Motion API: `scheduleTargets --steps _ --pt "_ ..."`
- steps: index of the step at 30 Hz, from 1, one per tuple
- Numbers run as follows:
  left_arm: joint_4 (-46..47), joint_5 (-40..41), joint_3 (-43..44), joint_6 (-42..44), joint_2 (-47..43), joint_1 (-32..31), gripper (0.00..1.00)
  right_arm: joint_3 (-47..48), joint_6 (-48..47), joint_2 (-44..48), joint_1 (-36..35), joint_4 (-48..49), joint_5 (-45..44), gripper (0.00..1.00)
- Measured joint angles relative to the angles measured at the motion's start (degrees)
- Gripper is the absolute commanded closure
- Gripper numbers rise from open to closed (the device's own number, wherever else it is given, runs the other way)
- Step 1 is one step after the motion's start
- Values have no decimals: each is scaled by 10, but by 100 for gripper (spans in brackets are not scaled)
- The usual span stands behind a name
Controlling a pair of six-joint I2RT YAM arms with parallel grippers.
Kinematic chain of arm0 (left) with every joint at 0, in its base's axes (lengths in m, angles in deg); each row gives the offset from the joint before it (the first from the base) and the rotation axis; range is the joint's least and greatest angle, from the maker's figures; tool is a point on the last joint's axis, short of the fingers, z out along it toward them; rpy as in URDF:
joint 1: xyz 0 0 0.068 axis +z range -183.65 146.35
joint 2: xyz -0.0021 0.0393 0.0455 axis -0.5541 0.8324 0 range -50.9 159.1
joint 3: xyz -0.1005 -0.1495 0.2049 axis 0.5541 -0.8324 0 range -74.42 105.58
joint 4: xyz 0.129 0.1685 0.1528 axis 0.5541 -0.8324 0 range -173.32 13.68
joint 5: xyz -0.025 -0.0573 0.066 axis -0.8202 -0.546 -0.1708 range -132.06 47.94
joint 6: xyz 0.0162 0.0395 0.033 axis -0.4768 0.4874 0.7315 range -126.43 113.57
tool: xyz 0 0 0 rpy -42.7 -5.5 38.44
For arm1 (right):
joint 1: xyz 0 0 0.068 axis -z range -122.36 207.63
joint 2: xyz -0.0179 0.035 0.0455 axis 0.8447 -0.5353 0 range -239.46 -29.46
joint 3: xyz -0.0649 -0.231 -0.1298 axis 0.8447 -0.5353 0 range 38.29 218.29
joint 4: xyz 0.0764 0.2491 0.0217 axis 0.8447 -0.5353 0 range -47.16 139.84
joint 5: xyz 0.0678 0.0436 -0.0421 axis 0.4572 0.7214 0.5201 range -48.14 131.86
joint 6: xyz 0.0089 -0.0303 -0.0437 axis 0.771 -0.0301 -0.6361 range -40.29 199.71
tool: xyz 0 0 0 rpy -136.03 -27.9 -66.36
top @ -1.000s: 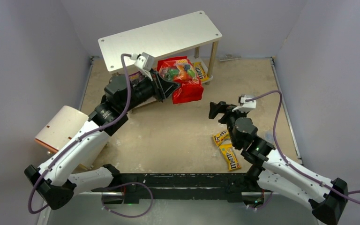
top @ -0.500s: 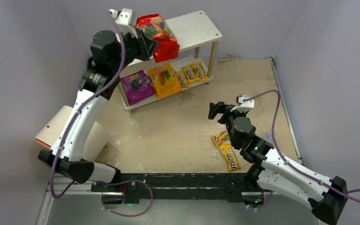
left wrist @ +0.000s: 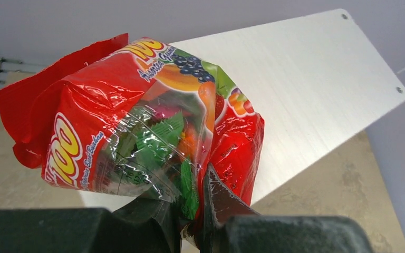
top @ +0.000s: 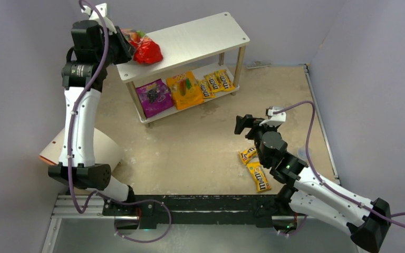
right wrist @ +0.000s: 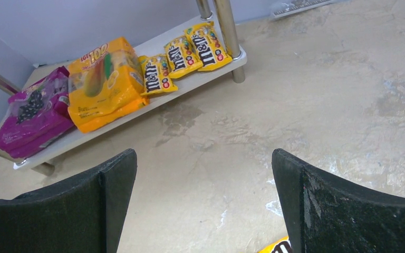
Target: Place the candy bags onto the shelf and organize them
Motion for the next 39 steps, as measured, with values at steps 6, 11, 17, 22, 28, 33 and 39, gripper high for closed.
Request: scheduleTargets --steps 6,11,17,22,28,33,39 --pt "-69 3 43 6 26 42 73 0 0 -6 0 -2 -8 1" --pt "-88 -4 42 18 26 61 45 0 0 -10 0 -3 -8 1" --pt "-116 3 42 42 28 83 27 0 -1 -11 0 -3 -8 1" --pt "-137 19 53 42 27 88 22 0 -6 -19 0 -4 -13 1" --pt "-143 67 68 30 1 89 17 0 -10 -18 0 -6 -23 1" --pt "-139 104 81 0 -19 98 19 0 -10 -18 0 -6 -24 1" --pt "-89 73 75 -33 -1 118 28 0 -12 -17 0 -7 -27 1"
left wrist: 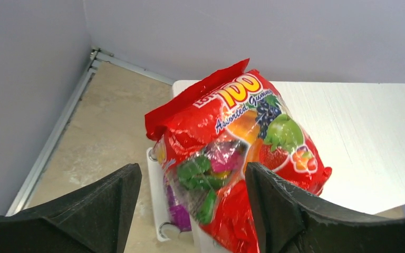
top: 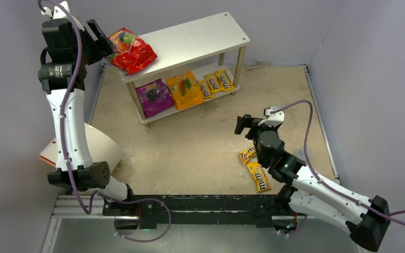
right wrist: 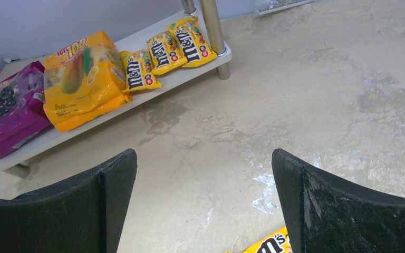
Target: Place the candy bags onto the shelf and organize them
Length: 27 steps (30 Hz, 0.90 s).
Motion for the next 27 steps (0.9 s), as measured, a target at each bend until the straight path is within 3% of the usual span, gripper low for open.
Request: scheduleTargets --steps 7,17,23,27 --pt "37 -59 -14 -20 42 11 44 0 -3 8 0 0 -8 1" --pt "143 -198 -64 -34 55 17 82 0 -3 11 0 -1 -11 1" --pt "173 -253 -63 -26 75 17 92 0 -3 11 0 -1 -11 1" --pt "169 -277 -37 -8 97 17 93 0 -3 11 0 -1 -12 1"
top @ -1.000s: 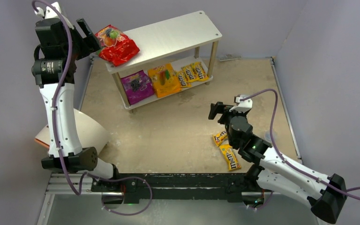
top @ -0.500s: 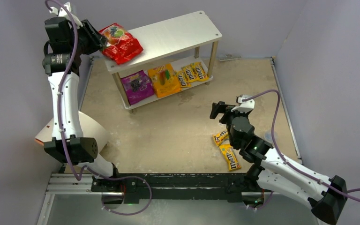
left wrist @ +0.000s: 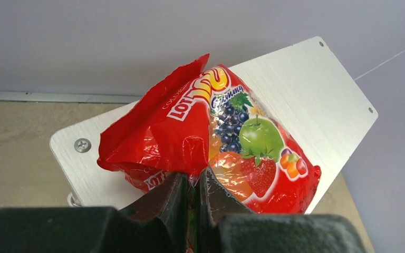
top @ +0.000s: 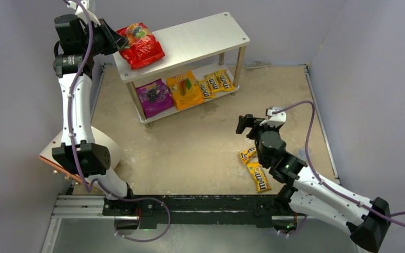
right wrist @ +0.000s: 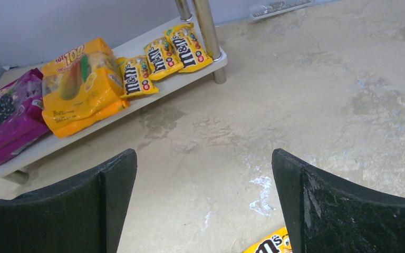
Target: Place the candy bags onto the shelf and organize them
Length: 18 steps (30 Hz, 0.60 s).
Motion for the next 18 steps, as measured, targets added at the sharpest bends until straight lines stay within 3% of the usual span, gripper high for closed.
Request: scheduleTargets --steps 4,6,9,11,14,18 --pt "0 -23 5 19 5 0 93 0 0 -3 0 0 0 1" --pt "0 -35 5 28 5 0 98 0 0 -7 0 0 0 1" --pt "0 -53 5 36 7 0 96 0 0 -13 0 0 0 1" --pt "0 -58 6 38 7 0 90 0 0 -13 0 0 0 1" --pt "-2 -58 8 44 8 0 64 0 0 -13 0 0 0 1" --pt "-14 -59 14 47 8 0 51 0 0 -13 0 0 0 1"
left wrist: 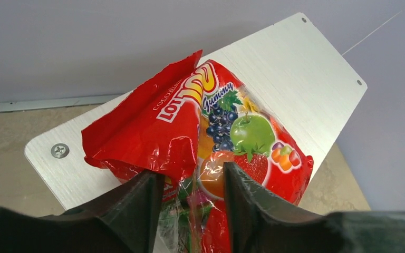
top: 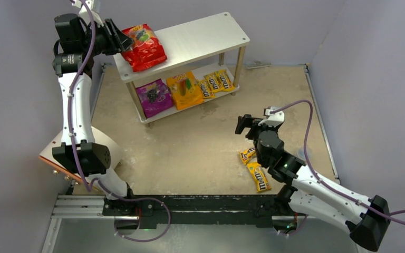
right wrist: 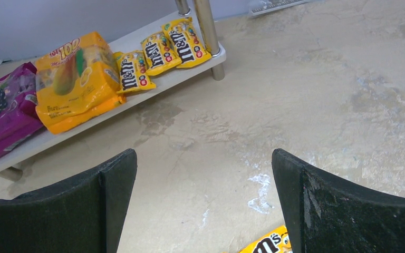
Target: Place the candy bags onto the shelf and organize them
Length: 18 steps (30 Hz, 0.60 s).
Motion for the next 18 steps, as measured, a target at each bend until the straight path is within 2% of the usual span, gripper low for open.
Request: scheduleTargets --steps 4,7,12,18 --pt "-25 7 24 5 3 0 28 0 0 0 0 0 0 1" --pt "-44 25 55 10 5 0 15 0 0 0 0 0 0 1" --pt "-58 75 65 14 -21 0 11 0 0 -4 0 1 0 1" --pt "-44 116 10 3 -116 0 8 0 0 -12 0 1 3 1"
